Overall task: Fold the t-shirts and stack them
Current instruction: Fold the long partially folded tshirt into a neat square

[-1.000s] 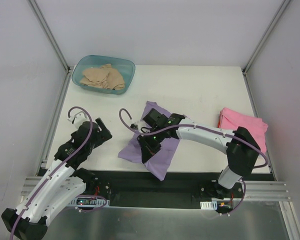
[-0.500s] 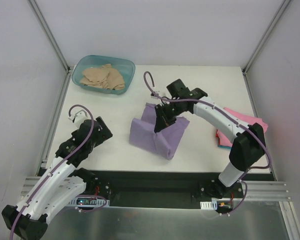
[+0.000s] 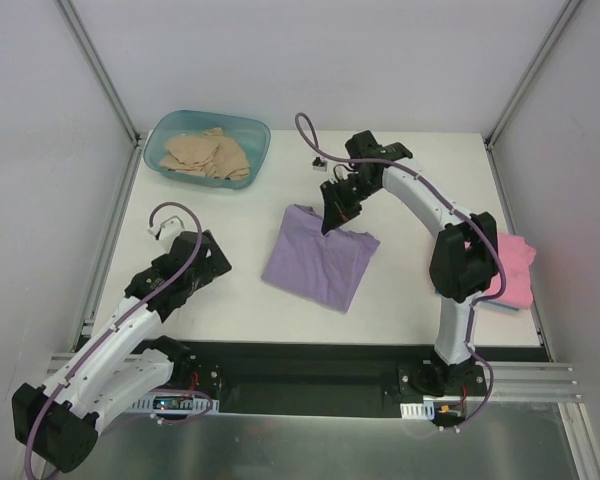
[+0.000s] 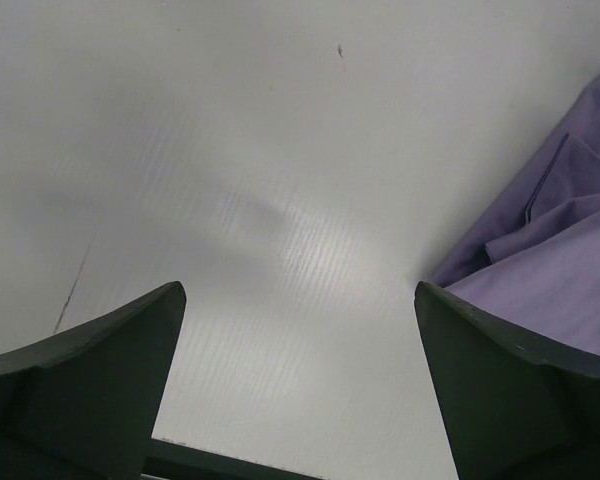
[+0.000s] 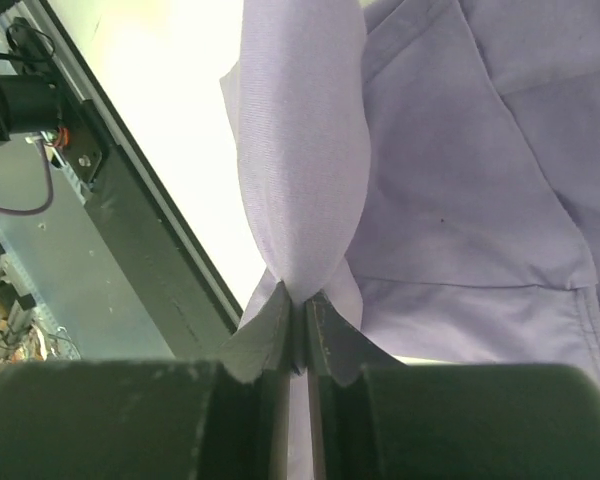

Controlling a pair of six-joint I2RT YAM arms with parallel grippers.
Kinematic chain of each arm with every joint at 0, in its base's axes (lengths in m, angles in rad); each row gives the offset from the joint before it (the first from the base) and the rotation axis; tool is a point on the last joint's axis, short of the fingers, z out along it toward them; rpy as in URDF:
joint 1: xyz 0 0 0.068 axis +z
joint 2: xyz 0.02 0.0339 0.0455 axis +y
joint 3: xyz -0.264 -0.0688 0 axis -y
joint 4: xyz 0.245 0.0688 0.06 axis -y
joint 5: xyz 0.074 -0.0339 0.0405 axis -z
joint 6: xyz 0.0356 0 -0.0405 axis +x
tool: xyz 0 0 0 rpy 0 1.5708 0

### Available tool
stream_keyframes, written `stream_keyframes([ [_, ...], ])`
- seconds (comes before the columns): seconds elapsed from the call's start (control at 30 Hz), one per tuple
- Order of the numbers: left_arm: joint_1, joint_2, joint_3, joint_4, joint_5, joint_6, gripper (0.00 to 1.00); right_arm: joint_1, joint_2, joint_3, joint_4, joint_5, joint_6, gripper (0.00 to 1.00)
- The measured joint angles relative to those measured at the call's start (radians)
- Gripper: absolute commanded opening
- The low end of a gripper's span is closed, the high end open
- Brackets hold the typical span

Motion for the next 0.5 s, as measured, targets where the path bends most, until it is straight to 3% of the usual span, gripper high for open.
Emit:
stream_keyframes([
  [0.23,0.0,0.081,0.004,0.043,0.014,0.028,0.99,-0.024,0.08,0.074,-0.049,0.0,-0.064,0.12],
  [0.33,0.0,0.129,0.02,0.059,0.032,0.044,0.99,-0.042,0.121,0.105,-0.064,0.013,-0.076,0.19],
  [0.5,0.0,0.204,0.051,0.082,0.055,0.062,0.99,-0.071,0.209,0.17,-0.072,0.086,-0.067,0.71],
])
